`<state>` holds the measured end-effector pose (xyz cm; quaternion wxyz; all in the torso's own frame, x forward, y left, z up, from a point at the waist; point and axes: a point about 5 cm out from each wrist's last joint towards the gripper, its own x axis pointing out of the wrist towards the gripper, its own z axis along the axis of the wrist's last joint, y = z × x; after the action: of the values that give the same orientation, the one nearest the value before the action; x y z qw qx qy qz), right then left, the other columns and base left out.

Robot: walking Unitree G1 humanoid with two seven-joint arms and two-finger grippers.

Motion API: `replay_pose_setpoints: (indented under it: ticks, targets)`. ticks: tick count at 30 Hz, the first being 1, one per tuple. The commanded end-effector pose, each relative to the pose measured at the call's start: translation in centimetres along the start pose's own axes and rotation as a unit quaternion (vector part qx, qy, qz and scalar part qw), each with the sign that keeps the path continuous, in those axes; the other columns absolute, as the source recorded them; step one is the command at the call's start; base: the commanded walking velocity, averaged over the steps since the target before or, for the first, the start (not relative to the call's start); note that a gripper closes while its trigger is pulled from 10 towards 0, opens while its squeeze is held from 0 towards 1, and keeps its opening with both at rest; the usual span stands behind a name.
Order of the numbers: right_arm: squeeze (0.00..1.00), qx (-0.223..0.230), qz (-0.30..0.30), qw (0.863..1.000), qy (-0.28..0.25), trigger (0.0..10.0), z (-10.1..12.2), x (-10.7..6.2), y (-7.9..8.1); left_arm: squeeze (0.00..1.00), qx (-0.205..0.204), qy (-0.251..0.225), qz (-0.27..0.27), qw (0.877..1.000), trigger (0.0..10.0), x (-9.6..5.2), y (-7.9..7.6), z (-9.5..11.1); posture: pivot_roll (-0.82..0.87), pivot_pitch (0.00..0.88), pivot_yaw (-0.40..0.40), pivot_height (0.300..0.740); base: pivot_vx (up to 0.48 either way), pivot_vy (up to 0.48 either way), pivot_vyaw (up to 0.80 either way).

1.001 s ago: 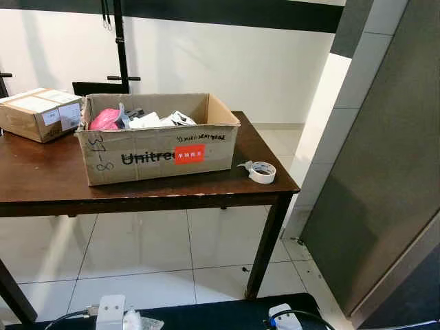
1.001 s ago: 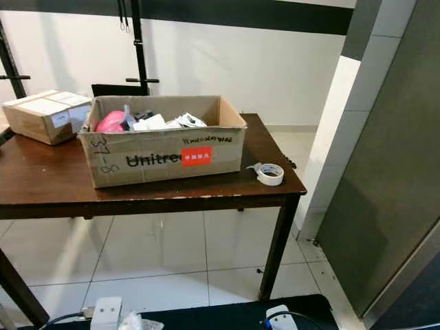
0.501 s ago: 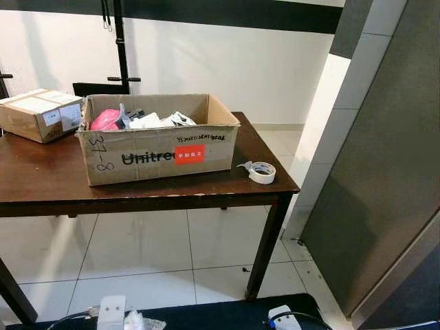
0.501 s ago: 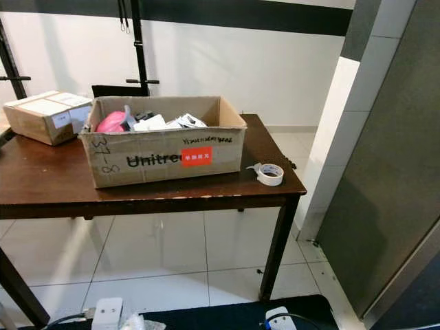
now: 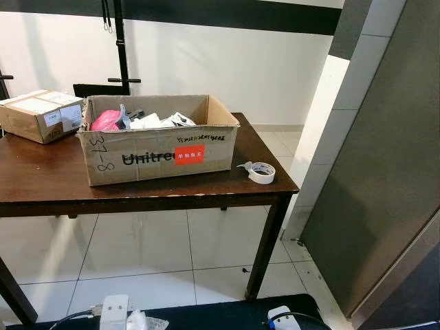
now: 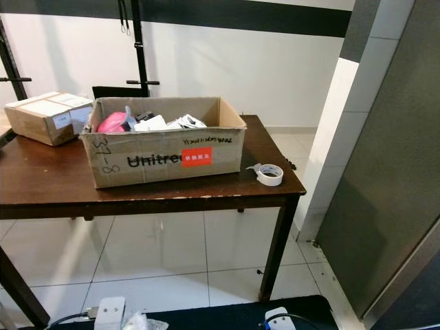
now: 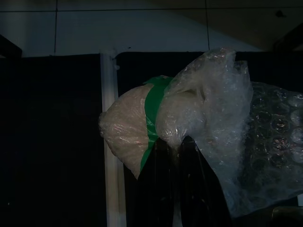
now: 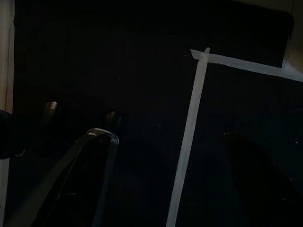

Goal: Picking trash to rubbish bin

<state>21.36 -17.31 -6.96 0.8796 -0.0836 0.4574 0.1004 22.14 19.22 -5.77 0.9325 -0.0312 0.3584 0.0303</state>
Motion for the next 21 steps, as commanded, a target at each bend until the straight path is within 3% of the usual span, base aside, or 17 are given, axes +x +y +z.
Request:
replay_pose_setpoints:
  ticks: [1, 21]
  targets:
    - [0.00, -0.009, -0.001, 1.000, 0.004, 10.0, -0.14, -0.01, -0.03, 0.00, 0.004, 0.007, -0.007, 1.000, 10.0, -0.09, -0.53, -0.55, 0.05, 0.000, -0.068, 0.740, 0.000, 0.000, 0.00]
    - [0.00, -0.010, 0.004, 1.000, 0.003, 10.0, -0.05, 0.05, 0.34, 0.00, -0.007, -0.015, -0.013, 1.000, 10.0, -0.02, -0.61, 0.11, 0.05, 0.000, -0.072, 0.740, 0.381, 0.000, 0.00]
